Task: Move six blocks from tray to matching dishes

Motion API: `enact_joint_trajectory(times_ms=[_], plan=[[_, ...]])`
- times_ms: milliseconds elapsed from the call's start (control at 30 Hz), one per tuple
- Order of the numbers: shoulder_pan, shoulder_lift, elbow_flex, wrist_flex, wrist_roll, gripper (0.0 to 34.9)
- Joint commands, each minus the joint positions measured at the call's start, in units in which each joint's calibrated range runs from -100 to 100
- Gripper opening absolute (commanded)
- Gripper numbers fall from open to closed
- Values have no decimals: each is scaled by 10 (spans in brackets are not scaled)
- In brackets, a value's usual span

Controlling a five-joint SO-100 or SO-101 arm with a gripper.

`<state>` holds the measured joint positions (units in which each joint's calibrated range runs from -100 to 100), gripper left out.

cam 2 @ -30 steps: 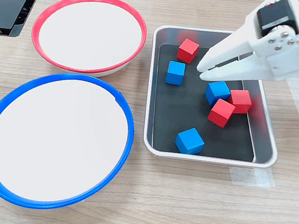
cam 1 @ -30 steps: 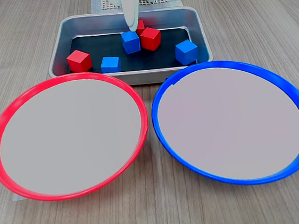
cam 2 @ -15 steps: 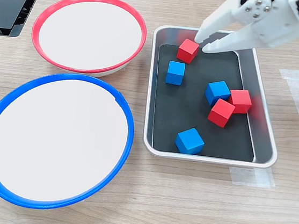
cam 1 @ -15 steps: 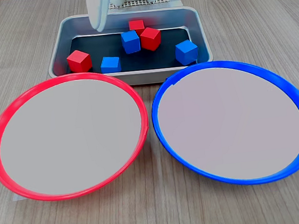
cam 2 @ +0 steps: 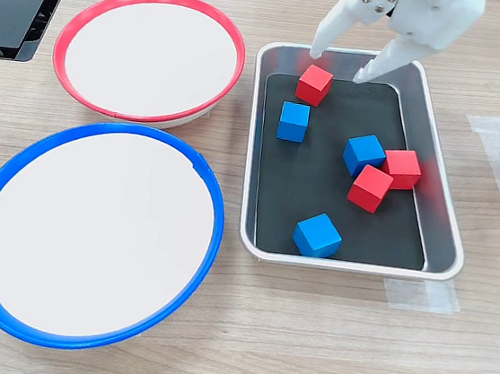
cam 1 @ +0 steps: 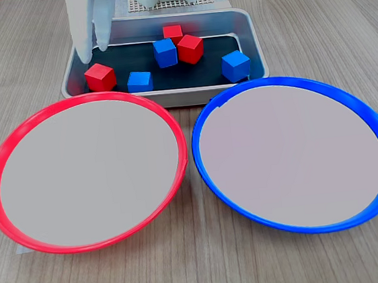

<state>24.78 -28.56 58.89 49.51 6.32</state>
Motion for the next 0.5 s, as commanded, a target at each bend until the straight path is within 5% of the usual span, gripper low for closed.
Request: enact_joint_trajectory(times_ms=[0,300,433,467], plan=[[3,40,-48,-9,-9,159],[0,102,-53,-61,-5,153],[-12,129,-53,-95,7,3],[-16,129,-54,-95,9,3]])
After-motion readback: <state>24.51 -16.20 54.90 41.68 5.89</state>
